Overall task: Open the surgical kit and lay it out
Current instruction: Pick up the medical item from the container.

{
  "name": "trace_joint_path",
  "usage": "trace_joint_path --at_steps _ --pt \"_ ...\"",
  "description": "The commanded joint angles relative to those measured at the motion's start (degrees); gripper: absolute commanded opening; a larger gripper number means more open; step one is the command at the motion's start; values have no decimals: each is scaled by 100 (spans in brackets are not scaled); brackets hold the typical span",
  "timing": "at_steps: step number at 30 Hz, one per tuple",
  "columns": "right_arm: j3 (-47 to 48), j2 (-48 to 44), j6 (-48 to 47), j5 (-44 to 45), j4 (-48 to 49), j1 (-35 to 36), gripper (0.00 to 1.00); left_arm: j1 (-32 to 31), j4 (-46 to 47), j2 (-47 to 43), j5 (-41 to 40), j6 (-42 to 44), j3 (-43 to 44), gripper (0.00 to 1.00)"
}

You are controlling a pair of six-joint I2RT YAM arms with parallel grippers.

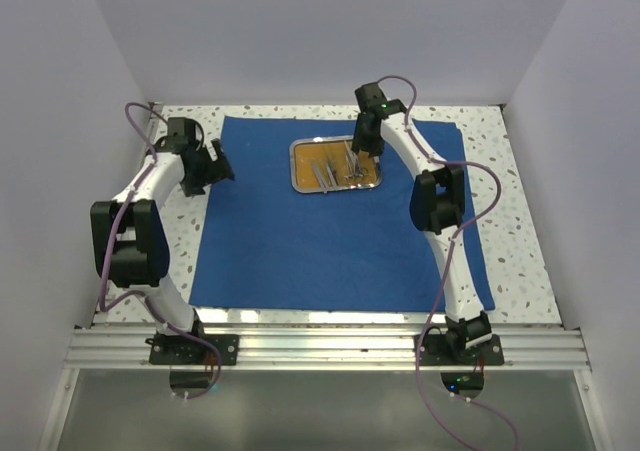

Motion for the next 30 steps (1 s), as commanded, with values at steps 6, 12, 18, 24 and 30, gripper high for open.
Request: trace_joint_path --at_steps 6,12,18,24,30 --pt "-23 74 -129 90 -8 102 44 18 28 -361 -77 130 -210 92" --pt "64 162 -111 -7 45 190 47 18 72 -414 -77 165 -368 92" --pt "99 346 -93 19 -25 269 47 18 63 -379 -25 183 -315 92" --pt "153 619 -164 283 -394 374 32 18 54 -344 28 200 -324 92" --pt "55 549 -190 529 -473 374 0 18 80 -282 107 200 -350 91"
